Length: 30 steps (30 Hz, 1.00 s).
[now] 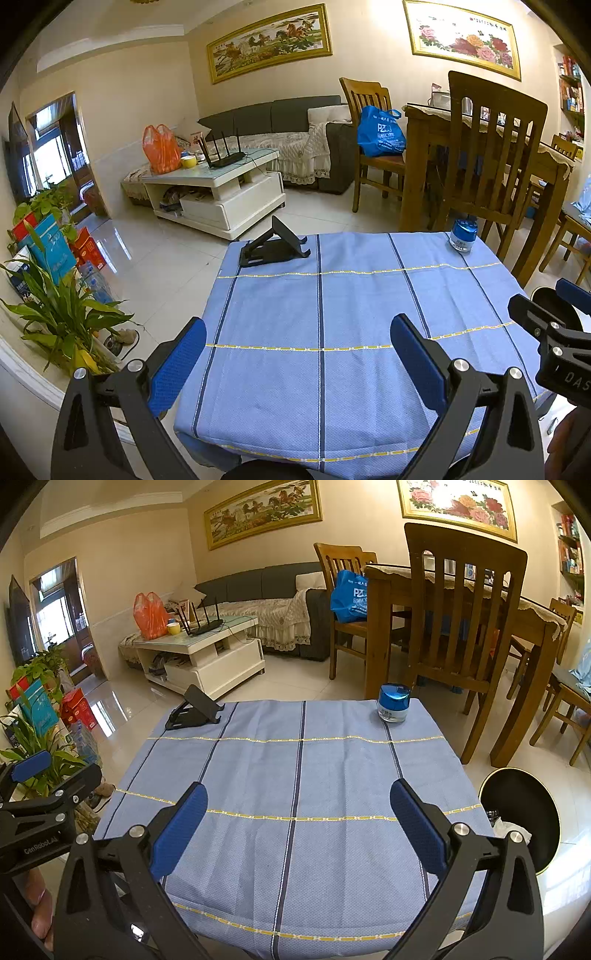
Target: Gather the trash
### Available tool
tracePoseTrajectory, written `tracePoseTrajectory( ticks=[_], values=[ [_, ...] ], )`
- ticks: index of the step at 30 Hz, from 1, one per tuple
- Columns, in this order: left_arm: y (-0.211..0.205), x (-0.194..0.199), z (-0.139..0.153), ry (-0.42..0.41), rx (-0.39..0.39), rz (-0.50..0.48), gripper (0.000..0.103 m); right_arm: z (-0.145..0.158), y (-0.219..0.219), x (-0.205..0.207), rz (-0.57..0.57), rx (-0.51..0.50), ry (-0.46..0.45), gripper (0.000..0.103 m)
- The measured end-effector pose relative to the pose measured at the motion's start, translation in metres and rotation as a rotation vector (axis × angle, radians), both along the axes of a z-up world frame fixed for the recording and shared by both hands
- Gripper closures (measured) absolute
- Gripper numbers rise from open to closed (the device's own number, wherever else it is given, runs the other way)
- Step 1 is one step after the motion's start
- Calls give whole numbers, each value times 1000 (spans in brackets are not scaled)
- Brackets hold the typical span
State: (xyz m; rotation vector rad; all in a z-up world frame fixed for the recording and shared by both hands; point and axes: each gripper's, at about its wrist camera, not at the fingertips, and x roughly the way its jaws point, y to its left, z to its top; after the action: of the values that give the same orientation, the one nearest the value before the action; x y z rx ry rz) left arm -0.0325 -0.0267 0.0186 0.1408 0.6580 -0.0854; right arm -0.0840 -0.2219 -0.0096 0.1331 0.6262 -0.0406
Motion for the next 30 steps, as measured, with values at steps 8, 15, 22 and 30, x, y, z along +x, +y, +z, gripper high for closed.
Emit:
tracePoseTrajectory(
  ticks=[8, 15, 22, 30],
  values=[
    [0, 0, 0, 1, 0, -1, 7, 1, -1, 0, -3, 0, 2, 5],
    [0, 1, -1, 3, 0, -3, 7, -1, 1, 1, -2, -2, 7, 5],
    [3, 7, -10, 56, -32, -41, 7, -5, 2, 1, -4, 1, 18, 5],
    [5, 12, -11, 58, -31, -24, 7, -8, 2, 3, -3, 5, 20, 5]
  ],
)
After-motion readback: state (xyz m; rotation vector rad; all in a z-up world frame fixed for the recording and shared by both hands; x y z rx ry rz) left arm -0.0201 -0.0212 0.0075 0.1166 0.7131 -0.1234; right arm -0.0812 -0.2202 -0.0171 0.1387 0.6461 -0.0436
